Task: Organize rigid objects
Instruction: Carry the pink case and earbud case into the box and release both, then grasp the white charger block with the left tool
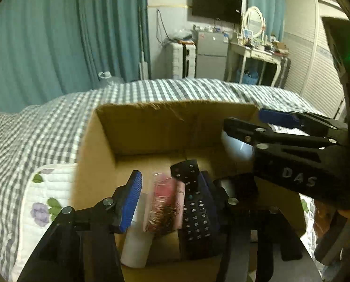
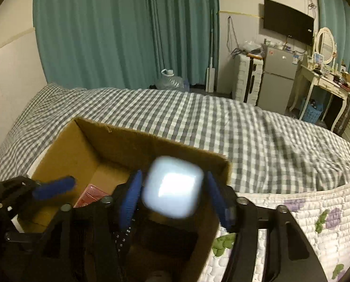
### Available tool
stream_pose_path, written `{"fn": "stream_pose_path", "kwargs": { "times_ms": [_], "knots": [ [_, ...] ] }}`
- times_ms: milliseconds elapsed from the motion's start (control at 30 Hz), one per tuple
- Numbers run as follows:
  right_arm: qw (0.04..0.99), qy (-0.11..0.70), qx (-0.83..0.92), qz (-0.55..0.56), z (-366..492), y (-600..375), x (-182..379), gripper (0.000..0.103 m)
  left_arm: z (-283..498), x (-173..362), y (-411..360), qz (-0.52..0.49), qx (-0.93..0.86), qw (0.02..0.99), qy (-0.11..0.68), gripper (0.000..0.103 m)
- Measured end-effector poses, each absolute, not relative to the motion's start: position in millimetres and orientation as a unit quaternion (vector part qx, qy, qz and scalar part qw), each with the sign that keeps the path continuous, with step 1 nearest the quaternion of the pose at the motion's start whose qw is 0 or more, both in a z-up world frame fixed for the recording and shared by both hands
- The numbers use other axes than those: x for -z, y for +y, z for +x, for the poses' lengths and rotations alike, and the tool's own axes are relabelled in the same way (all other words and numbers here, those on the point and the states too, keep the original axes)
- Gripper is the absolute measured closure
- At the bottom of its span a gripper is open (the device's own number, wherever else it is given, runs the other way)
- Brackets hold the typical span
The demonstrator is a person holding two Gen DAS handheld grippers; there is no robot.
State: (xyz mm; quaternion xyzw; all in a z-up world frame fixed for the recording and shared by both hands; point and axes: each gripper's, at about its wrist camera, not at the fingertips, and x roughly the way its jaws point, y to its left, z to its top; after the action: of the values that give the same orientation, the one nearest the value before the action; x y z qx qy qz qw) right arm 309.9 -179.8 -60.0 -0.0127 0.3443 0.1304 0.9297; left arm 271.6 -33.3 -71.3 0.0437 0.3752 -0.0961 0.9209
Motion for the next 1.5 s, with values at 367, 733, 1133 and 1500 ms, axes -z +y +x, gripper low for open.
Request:
{"fn": "stream_pose_path", "kwargs": {
  "times_ms": [367,733,1133,1500],
  "knots": [
    [0.949,0.300,-0.099,0.009,203.5,-227.3,32.6,0.016,191.9,35.9,-6.7,0.025,0.069,0.936,0.345,0.043],
    [0.927,0.364,-0.096,0.002,138.5,-227.8,83.4,0.015,126.3,106.7,19.3,-0.021,0.063,0.902,0.426,0.043],
    [0.913,0.390,-0.114,-0.018,137.9,-210.0,103.8,0.015,117.9,157.1,-2.4,0.059,0.033,0.881,0.468,0.042],
    [0.909,0.400,-0.114,-0.017,140.1,-208.5,107.4,0.015,118.5,178.5,-4.9,0.066,0.025,0.863,0.500,0.045]
  ]
}}
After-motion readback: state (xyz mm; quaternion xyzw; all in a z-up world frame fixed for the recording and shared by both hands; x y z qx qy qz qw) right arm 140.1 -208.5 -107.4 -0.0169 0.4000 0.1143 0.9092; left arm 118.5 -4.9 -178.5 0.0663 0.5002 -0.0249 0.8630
